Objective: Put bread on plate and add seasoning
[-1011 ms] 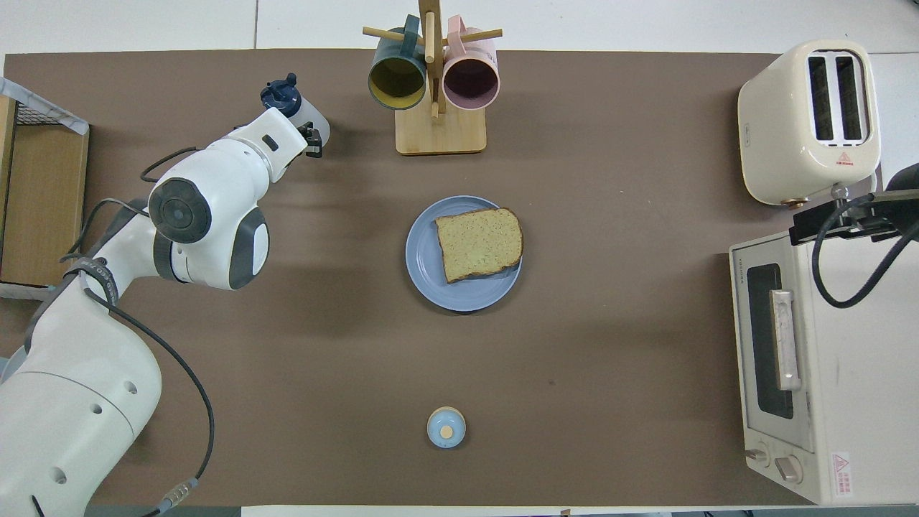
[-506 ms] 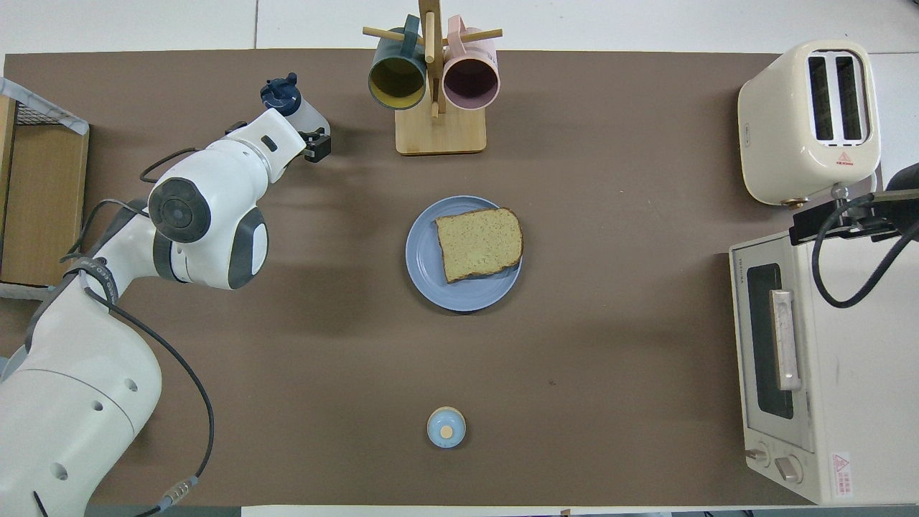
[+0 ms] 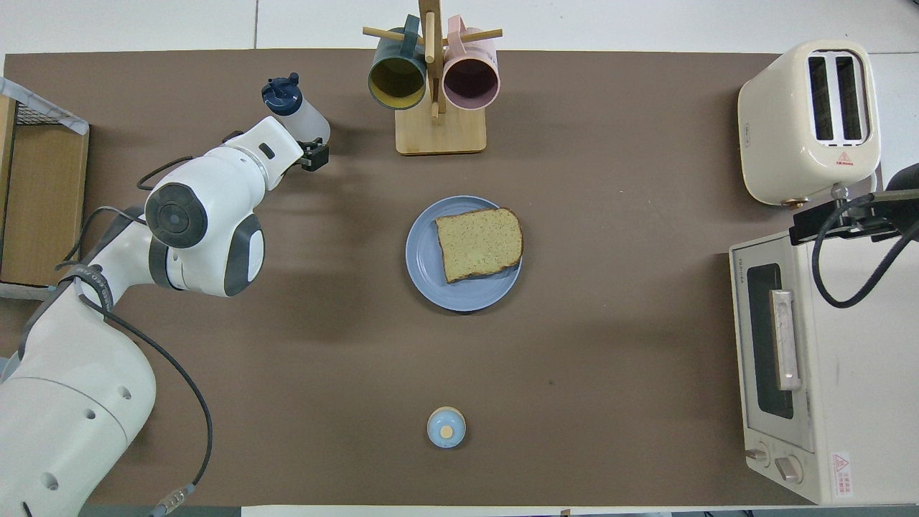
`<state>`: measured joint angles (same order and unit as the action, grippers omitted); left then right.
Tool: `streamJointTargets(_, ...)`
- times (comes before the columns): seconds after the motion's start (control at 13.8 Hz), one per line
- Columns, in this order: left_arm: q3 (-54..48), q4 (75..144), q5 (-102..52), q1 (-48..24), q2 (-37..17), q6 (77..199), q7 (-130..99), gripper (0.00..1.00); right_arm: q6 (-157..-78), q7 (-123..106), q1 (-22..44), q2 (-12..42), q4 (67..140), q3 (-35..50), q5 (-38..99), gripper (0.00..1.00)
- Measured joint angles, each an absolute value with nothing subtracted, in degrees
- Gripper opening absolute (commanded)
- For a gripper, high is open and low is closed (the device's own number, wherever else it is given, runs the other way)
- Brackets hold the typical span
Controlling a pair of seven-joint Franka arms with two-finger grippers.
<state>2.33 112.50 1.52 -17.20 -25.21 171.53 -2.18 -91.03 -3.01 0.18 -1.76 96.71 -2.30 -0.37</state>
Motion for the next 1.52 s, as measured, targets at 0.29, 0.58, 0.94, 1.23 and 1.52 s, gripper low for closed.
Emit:
streamJointTargets(0.29,1.91,113.49,1.54,-17.22,-13.23,147.01,1.77,1.0,-91.03,-3.01,0.18,-1.76,96.71,-2.3,-0.37,1.0)
streamJointTargets(0.58,1.51,111.39,1.52,-21.84,-4.6,128.03,-2.53,1.0,-91.03,-3.01,0.18,-1.76,96.71,-2.3,-0.37,1.0)
streamJointTargets(0.94,2.18,92.78,1.55,-23.15,-3.3,99.93,-4.86,1.0,-91.03,-3.01,0.18,-1.76,96.71,-2.3,-0.37,1.0)
streamJointTargets(1.23,2.71,86.37,1.6,-16.02,-2.24,87.74,2.63,1.0,-91.03,-3.01,0.18,-1.76,96.71,-2.3,-0.37,1.0)
streamJointTargets(1.52,2.94,86.78,1.59,-11.12,3.25,84.14,7.31,1.0,-91.03,-3.01,0.18,-1.76,96.71,-2.3,-0.37,1.0)
